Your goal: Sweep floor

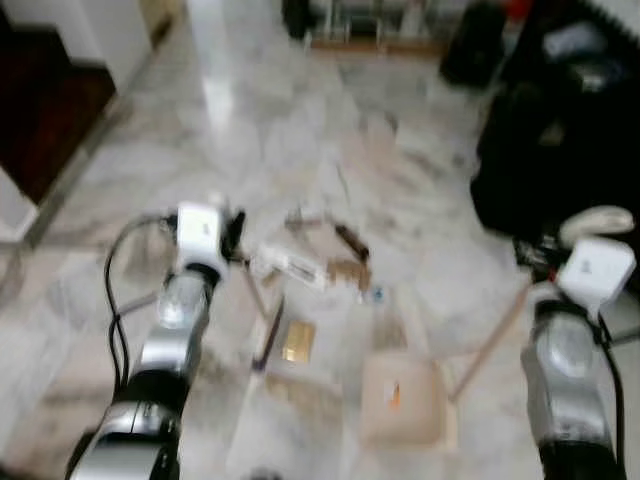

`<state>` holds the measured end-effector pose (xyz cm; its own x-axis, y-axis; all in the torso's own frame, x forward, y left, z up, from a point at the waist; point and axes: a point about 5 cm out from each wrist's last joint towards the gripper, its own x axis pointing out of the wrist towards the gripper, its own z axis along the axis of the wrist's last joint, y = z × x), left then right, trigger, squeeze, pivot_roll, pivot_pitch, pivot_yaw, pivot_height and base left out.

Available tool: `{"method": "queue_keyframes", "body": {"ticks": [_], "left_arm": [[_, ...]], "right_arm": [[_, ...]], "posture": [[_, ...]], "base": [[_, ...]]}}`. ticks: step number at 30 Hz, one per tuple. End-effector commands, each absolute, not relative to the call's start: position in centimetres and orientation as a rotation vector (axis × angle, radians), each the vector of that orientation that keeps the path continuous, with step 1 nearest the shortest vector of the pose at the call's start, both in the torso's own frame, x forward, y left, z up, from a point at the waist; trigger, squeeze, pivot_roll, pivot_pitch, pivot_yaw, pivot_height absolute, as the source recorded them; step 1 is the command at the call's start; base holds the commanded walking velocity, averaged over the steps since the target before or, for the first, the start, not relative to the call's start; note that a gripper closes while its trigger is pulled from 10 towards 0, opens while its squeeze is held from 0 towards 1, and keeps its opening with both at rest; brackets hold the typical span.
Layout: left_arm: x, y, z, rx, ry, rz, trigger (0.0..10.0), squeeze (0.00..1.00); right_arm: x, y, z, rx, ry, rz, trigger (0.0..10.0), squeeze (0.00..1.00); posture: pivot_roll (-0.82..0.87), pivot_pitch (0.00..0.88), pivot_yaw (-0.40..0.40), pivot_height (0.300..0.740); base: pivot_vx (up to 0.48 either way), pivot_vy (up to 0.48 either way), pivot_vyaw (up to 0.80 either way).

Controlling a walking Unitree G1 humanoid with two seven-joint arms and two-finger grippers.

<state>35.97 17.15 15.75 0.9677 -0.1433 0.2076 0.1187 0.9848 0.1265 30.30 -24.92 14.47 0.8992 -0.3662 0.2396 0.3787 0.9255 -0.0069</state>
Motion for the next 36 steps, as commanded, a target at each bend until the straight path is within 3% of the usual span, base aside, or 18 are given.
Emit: {"method": "queue_keyframes", "body": {"ticks": [1, 15, 26, 36], "left_arm": [[36.09, 16.47, 16.96, 0.125, -0.275, -0.151, 10.0, 0.0], [36.09, 16.55, 17.08, 0.123, -0.28, -0.146, 10.0, 0.0], [36.1, 17.19, 17.11, 0.114, -0.273, -0.124, 10.0, 0.0], [36.17, 17.08, 17.13, 0.121, -0.274, -0.124, 10.0, 0.0]], "right_arm": [[30.07, -25.44, 15.18, -0.049, -0.272, -0.404, 10.0, 0.0], [30.09, -25.27, 15.13, -0.051, -0.269, -0.395, 10.0, 0.0], [30.03, -25.01, 14.63, -0.049, -0.252, -0.381, 10.0, 0.0], [30.13, -25.05, 14.96, -0.051, -0.267, -0.378, 10.0, 0.0]], "posture": [[0.08, 0.123, -0.006, 0.74], [0.08, 0.128, -0.009, 0.74], [0.08, 0.131, -0.01, 0.74], [0.08, 0.128, -0.01, 0.74]], "base": [[0.48, 0.0, 0.0], [0.457, 0.0, 0.0], [0.0, 0.0, 0.0], [0.0, 0.384, 0.0]]}}
